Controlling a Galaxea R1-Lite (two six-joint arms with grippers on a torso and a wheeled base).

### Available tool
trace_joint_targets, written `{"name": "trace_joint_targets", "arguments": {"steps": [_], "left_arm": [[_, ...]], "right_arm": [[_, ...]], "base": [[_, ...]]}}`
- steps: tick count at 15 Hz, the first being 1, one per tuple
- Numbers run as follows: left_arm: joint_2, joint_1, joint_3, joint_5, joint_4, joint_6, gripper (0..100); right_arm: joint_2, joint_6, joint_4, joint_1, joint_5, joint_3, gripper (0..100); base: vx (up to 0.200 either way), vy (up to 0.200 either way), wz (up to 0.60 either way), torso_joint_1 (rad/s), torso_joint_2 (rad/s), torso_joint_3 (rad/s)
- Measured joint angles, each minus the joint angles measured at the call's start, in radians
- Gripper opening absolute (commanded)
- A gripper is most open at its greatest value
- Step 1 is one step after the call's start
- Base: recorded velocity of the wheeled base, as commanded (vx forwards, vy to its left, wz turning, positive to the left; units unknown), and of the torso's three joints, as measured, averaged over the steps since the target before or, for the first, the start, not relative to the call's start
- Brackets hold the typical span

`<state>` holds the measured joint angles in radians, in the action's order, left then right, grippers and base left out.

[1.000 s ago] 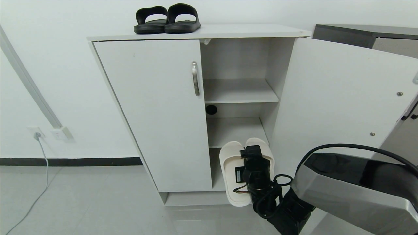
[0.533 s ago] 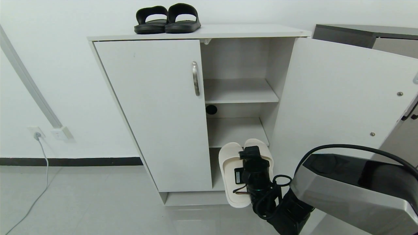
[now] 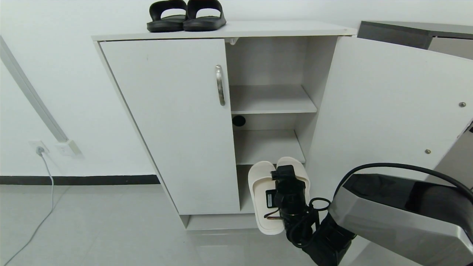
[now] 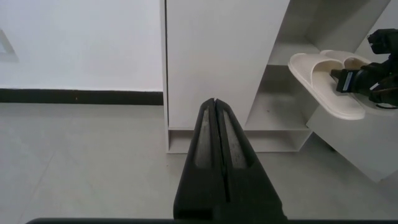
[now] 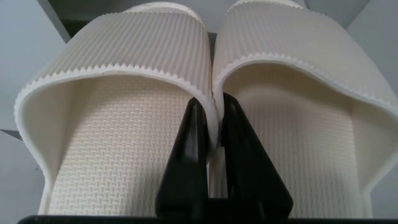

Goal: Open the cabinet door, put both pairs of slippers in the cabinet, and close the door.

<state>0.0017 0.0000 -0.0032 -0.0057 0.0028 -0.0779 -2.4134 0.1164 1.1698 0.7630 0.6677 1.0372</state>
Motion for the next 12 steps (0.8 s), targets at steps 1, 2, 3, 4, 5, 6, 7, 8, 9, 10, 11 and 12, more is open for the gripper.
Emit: {"name": "trace_joint_targets", "arguments": {"steps": [1,2,3,4,5,6,7,8,9,10,11,12], "left_arm": [[0.000,0.000,0.000,0.000,0.000,0.000,0],[0.000,0.000,0.000,0.000,0.000,0.000,0],[0.000,0.000,0.000,0.000,0.000,0.000,0],[0.000,0.000,0.000,0.000,0.000,0.001,0],[0.000,0.000,0.000,0.000,0.000,0.001,0],[0.000,0.000,0.000,0.000,0.000,0.001,0],[0.000,0.000,0.000,0.000,0.000,0.001,0],[0.000,0.000,0.000,0.001,0.000,0.001,0],[0.000,0.000,0.000,0.001,0.000,0.000,0],[0.000,0.000,0.000,0.001,0.000,0.000,0],[0.000,0.000,0.000,0.001,0.000,0.000,0],[0.000,0.000,0.000,0.001,0.000,0.000,0]], "right_arm": [[0.000,0.000,0.000,0.000,0.000,0.002,0],[0.000,0.000,-0.001,0.000,0.000,0.003,0],[0.000,0.000,-0.002,0.000,0.000,0.004,0],[0.000,0.001,-0.002,0.000,-0.001,0.009,0],[0.000,0.001,-0.002,0.000,-0.001,0.015,0],[-0.002,0.001,-0.001,0.000,-0.001,0.023,0],[-0.004,0.001,0.006,0.000,0.000,0.036,0],[-0.004,-0.002,0.016,-0.001,0.003,0.044,0],[-0.004,-0.029,0.058,-0.001,0.005,0.046,0],[-0.004,-0.073,0.131,-0.001,0.006,0.045,0],[-0.004,-0.093,0.155,-0.001,0.006,0.039,0],[-0.009,-0.127,0.211,-0.002,0.005,0.034,0]], "base": [[0.000,0.000,0.00,0.002,0.00,-0.188],[0.000,0.000,0.00,0.002,0.01,-0.188],[0.000,0.000,0.00,0.002,0.00,-0.193],[0.000,0.000,0.00,0.002,0.00,-0.173],[0.000,0.000,0.00,0.007,0.01,-0.085],[0.000,0.000,0.00,0.000,0.00,0.000],[0.000,0.000,0.00,0.000,0.00,0.000],[0.000,0.000,0.00,0.000,0.00,0.000],[0.000,0.000,0.00,0.000,0.00,0.000],[0.000,0.000,0.00,0.000,0.00,0.000],[0.000,0.000,0.00,0.000,0.00,0.000],[0.000,0.000,0.00,0.000,0.00,0.000]]}}
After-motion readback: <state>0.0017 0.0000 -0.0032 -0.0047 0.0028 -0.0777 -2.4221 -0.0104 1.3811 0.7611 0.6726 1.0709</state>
